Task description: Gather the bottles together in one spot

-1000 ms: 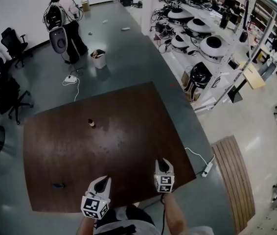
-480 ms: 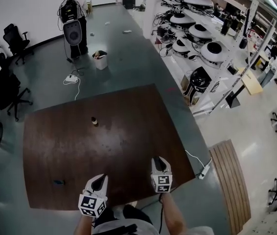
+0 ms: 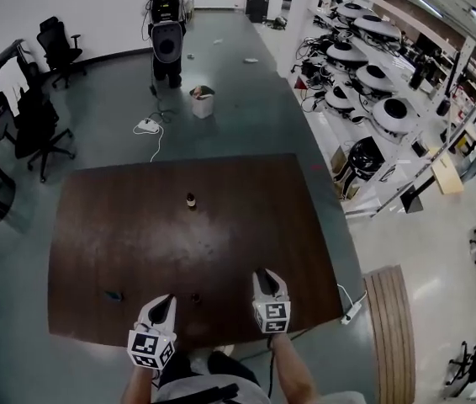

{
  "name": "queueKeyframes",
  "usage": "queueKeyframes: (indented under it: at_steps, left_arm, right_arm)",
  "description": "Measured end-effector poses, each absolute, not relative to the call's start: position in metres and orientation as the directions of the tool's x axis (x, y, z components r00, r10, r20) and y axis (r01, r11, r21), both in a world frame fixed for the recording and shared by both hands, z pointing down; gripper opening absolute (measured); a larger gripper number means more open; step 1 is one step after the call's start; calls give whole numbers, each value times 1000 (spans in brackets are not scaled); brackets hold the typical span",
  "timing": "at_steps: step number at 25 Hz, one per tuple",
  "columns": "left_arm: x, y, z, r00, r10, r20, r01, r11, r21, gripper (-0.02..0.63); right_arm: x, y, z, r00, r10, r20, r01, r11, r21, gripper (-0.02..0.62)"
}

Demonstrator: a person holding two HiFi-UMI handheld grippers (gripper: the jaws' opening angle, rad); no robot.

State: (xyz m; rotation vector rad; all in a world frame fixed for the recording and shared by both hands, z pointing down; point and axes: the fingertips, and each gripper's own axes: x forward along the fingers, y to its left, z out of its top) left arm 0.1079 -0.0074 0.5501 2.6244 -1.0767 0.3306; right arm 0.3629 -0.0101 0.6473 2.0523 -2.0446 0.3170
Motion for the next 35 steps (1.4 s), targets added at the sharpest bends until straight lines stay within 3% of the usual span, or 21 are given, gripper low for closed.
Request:
queueKeyframes:
  at_steps: [16,35]
  left_arm:
    - [-24,-4,550,499,-807,315,-867,-464,183,2]
    - [-129,9,560,313,-893,323,-946,-262,192,2]
  right_arm:
    - [198,-61,619,-306,-912,274,-949,315,-13,89]
    - [16,-57,629,-641,-714,281,-748,663,-21,87]
